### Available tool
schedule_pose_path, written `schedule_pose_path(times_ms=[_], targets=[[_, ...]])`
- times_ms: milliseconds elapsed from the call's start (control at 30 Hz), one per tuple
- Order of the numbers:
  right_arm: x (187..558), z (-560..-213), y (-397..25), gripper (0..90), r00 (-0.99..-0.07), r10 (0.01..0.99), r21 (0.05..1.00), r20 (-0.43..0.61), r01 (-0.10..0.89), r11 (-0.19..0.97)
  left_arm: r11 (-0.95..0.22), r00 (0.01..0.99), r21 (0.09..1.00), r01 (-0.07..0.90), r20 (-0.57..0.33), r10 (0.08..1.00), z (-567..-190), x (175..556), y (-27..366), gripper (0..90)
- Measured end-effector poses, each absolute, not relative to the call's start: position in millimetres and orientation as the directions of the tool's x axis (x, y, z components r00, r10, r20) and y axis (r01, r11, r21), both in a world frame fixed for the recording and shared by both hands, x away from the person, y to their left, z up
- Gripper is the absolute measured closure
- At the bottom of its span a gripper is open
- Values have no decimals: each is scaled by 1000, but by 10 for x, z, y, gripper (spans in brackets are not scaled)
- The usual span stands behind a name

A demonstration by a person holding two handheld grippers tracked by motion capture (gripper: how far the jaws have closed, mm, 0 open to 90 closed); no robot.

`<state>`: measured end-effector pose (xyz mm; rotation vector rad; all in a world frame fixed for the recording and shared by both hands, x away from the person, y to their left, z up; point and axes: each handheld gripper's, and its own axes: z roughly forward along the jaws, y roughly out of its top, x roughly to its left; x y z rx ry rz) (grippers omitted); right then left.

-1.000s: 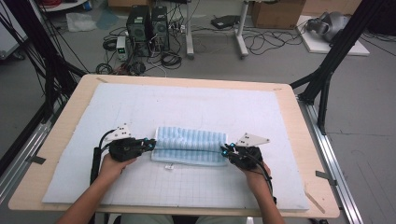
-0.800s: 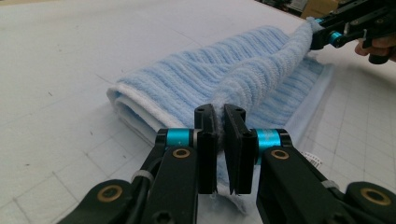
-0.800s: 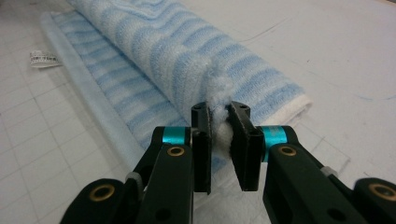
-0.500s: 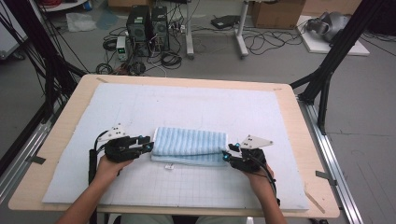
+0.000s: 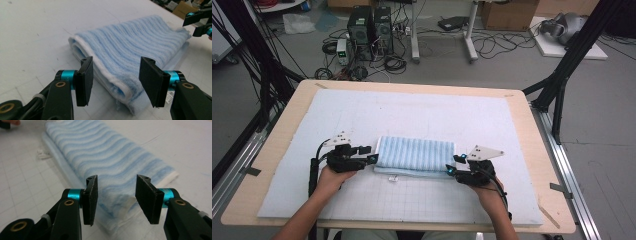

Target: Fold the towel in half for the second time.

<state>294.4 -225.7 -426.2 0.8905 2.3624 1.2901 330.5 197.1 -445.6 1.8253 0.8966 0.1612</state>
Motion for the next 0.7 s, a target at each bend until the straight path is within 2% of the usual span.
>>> schedule_pose_path(times_ms=[67,100,267,333,433,700], targets=[[2943,-4285,-2231,543,-770,638,821,18,375,430,-188,710,840,509,-286,643,-4471,3304,1957,486],[2945,-4294,-2224,560,-773,635,816,8,372,442,-200,713,836,511,-282,642,-4477,3304,1948,532],[2957,-4340,-2231,775,-774,633,788,-4,387,479,-260,734,823,505,-252,631,-4494,3290,1900,827],[2959,-4353,-2231,837,-779,627,783,-7,386,488,-261,737,827,497,-244,630,-4479,3278,1893,863],[2957,-4343,-2234,865,-780,626,790,-11,378,483,-233,735,836,497,-262,625,-4445,3264,1917,874],[2886,-4192,-2302,870,-786,618,828,15,356,433,-160,743,860,485,-308,595,-4293,3189,2024,874]])
